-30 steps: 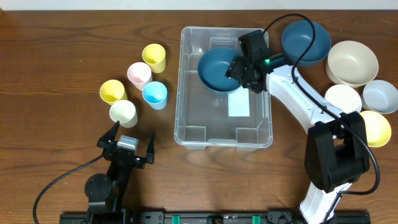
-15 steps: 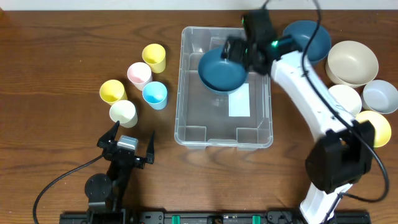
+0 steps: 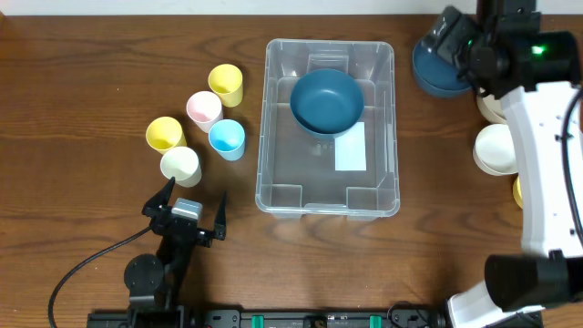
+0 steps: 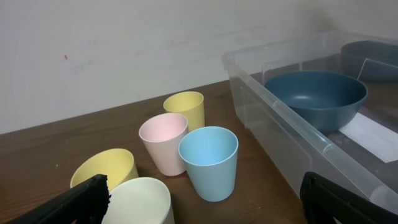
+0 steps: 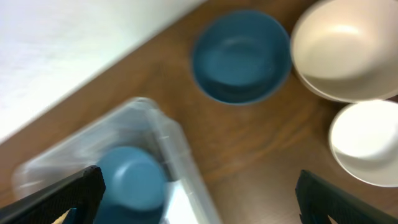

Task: Pack container
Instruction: 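Move the right gripper to the beige bowl and grasp its rim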

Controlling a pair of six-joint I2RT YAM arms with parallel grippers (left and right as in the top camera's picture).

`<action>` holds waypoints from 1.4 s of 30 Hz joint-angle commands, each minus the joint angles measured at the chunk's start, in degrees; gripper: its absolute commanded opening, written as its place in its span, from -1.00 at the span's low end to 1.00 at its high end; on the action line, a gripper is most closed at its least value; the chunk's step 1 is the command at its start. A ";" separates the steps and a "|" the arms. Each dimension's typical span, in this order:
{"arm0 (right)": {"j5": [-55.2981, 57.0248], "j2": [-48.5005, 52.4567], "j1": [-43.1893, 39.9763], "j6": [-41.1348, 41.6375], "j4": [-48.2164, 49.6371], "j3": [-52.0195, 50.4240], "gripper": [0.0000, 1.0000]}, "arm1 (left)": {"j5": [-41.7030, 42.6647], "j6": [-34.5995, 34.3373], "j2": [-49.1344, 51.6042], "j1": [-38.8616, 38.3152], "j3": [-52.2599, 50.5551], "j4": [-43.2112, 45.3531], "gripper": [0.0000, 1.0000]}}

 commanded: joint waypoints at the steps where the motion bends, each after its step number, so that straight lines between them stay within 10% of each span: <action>1: 2.25 2.69 -3.61 1.38 3.74 -6.88 0.98 | 0.33 0.76 -0.35 0.22 -1.07 -2.05 0.96; 8: -6.67 2.95 -14.12 -22.82 13.86 -8.61 0.99 | 0.33 0.76 -0.35 0.22 -1.07 -2.03 0.96; 34: -6.88 15.15 -20.55 -64.70 9.86 -9.51 0.99 | 0.33 0.76 -0.35 0.22 -1.07 -2.03 0.96; 42: -3.23 20.94 -21.40 -65.99 12.17 -9.51 0.98 | 0.33 0.76 -0.35 0.22 -1.07 -2.03 0.96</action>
